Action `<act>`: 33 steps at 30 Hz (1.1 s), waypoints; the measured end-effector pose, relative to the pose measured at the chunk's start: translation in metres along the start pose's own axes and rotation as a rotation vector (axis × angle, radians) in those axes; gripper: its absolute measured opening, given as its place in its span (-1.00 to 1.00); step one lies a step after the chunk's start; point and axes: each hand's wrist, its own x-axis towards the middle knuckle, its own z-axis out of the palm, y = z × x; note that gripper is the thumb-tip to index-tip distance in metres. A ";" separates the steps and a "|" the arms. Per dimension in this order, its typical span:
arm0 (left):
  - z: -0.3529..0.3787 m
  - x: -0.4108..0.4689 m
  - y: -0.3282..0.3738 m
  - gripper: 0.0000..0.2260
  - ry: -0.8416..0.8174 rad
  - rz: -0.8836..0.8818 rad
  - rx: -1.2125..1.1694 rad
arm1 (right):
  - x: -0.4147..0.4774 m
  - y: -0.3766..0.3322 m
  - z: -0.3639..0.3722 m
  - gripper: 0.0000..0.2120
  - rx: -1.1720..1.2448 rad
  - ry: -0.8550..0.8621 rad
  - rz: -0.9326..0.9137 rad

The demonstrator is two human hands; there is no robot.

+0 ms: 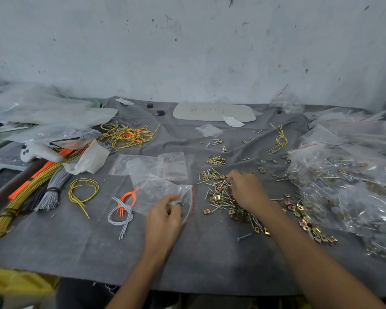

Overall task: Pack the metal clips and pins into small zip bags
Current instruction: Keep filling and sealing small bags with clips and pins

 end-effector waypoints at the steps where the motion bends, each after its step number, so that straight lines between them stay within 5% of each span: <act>1: 0.000 0.000 -0.001 -0.79 0.002 0.001 0.003 | 0.000 0.001 0.001 -0.79 -0.001 0.010 0.005; 15: 0.001 0.002 -0.004 -0.77 0.021 0.009 -0.018 | -0.066 -0.077 0.020 -0.95 0.774 0.083 -0.050; 33: 0.000 0.001 -0.005 -0.66 0.067 0.042 -0.115 | -0.080 -0.107 0.044 -0.83 0.760 0.282 0.013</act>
